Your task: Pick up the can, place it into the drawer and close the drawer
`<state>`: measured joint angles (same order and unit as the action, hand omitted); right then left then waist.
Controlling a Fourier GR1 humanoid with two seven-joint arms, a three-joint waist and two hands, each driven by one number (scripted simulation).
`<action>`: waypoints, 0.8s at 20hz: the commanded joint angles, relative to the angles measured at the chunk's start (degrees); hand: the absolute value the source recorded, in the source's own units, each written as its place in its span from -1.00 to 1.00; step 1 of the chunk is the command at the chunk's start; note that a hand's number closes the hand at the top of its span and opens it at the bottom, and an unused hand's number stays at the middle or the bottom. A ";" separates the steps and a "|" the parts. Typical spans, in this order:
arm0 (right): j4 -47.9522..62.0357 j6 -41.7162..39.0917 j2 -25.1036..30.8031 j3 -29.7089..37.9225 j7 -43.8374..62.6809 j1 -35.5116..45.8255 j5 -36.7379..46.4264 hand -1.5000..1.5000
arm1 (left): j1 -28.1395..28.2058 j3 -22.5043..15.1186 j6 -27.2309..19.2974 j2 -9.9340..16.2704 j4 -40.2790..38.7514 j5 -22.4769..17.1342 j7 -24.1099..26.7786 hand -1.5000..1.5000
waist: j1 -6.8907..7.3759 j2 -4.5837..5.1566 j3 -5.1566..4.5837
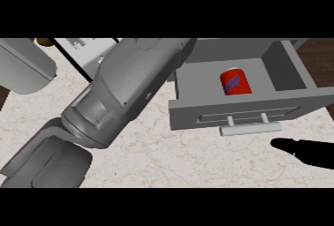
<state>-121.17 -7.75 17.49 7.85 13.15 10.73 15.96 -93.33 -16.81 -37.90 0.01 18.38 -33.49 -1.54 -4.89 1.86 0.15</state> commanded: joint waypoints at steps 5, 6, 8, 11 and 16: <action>11.04 2.40 2.61 -8.40 -3.89 6.53 16.66 -1.00 | -1.48 0.22 0.48 -0.01 -1.80 -0.79 1.61 -1.00 | 2.41 -0.41 -0.05; 16.40 4.81 1.67 -8.61 -6.91 8.12 18.37 -1.00 | -1.50 1.17 1.86 -0.01 -2.09 -0.82 1.59 -1.00 | 3.86 -0.30 -0.04; 19.78 6.77 -0.50 -13.29 -5.95 10.75 23.42 -1.00 | -2.22 -0.90 -0.15 -0.01 -1.80 -0.49 1.31 -1.00 | 3.05 -0.28 -0.01; 26.49 9.18 -0.42 -14.26 -9.39 9.96 27.22 -1.00 | -0.67 0.32 1.80 0.00 -2.07 0.33 2.87 -1.00 | 4.49 -0.88 -0.07; 37.41 13.71 -1.31 -15.72 -12.18 14.08 33.09 -1.00 | 0.53 1.91 4.22 0.25 -2.59 0.27 3.87 -1.00 | 4.44 -0.87 -0.07</action>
<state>-91.92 2.77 16.59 -6.84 4.16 22.50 45.20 -93.76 -15.89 -34.82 0.58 15.87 -33.30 0.91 -0.63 1.05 0.07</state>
